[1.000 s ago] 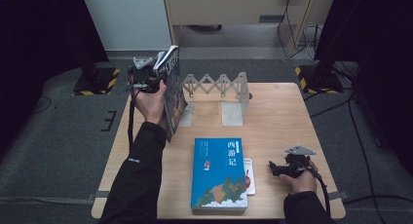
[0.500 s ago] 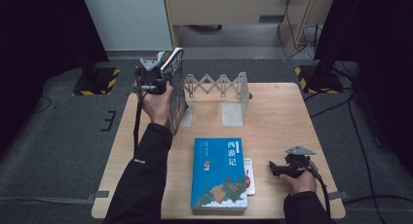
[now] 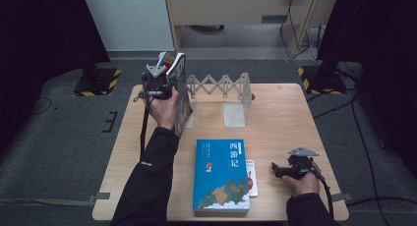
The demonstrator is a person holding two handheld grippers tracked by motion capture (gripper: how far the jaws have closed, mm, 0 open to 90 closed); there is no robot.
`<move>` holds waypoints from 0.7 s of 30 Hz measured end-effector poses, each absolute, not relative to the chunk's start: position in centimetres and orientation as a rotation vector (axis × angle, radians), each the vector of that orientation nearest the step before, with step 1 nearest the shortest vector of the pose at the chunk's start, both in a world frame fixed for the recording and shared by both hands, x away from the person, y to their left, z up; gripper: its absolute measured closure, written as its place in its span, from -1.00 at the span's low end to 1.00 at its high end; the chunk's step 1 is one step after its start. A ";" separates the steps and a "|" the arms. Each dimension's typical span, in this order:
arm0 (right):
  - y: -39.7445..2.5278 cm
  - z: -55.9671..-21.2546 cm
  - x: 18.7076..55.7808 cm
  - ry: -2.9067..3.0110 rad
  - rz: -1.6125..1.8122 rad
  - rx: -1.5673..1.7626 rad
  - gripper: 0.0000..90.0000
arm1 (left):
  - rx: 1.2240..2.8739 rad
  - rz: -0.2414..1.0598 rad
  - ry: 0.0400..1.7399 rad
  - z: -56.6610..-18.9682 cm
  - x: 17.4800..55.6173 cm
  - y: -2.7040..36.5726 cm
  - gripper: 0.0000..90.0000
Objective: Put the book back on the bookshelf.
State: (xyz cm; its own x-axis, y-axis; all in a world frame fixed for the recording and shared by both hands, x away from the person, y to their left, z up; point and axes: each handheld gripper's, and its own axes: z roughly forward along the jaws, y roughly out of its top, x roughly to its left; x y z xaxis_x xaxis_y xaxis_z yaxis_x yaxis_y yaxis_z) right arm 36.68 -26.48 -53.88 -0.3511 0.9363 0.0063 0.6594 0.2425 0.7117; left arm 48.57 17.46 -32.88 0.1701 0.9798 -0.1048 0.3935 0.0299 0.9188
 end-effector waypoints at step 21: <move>-26.4 -53.9 36.7 2.106 0.885 1.450 -0.90 | 1.667 0.565 1.375 -33.9 45.8 19.7 0.79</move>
